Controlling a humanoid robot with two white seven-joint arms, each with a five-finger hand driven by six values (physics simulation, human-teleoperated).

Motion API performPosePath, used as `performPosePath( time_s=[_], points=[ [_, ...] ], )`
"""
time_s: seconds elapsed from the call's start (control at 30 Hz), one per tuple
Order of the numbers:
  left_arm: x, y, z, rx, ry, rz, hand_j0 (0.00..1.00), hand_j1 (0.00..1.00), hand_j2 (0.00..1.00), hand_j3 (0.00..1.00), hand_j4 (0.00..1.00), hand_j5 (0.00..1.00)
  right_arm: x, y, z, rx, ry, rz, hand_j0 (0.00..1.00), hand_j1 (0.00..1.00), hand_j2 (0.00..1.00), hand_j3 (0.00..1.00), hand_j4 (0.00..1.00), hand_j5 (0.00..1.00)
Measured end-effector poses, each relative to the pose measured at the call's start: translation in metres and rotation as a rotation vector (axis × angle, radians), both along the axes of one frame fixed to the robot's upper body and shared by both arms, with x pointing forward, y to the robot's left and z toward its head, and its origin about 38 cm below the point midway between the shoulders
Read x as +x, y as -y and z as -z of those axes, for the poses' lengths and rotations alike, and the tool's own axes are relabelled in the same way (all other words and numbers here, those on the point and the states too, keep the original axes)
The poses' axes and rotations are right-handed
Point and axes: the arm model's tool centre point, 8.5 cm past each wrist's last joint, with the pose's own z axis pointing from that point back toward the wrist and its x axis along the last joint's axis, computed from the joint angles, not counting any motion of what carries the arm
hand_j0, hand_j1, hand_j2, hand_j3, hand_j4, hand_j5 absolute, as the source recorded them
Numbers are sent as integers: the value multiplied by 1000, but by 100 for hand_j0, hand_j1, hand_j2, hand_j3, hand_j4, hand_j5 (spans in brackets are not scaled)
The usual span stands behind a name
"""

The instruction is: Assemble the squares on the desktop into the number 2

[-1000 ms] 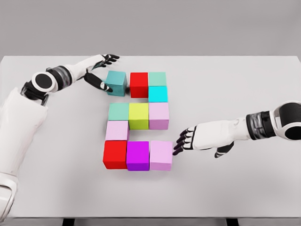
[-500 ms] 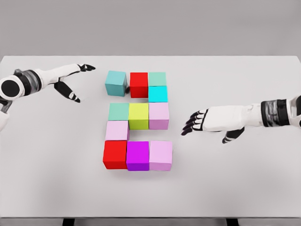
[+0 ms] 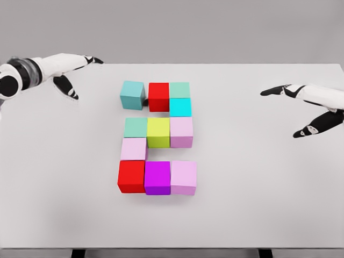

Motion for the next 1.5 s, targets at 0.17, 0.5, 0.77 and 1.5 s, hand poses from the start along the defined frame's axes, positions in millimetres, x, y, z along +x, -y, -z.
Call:
performPosePath(
  time_s=[0.17,0.5,0.77,1.5],
  points=[
    [-3,6,21,106,-45,32,100,100,100,100,100,100,-31,9,58,121,-105,75,100,100,100,100,100,100],
    [-2,10,41,158,-94,45,100,100,100,100,100,100,-45,34,56,137,-93,150,100,100,100,100,100,100],
    [1,23,47,165,-111,65,100,100,100,100,100,100,-46,43,43,122,-63,163,100,100,100,100,100,100],
    [-1,40,53,179,-205,142,100,100,100,100,100,100,-54,42,38,130,-46,162,100,100,100,100,100,100]
  ],
)
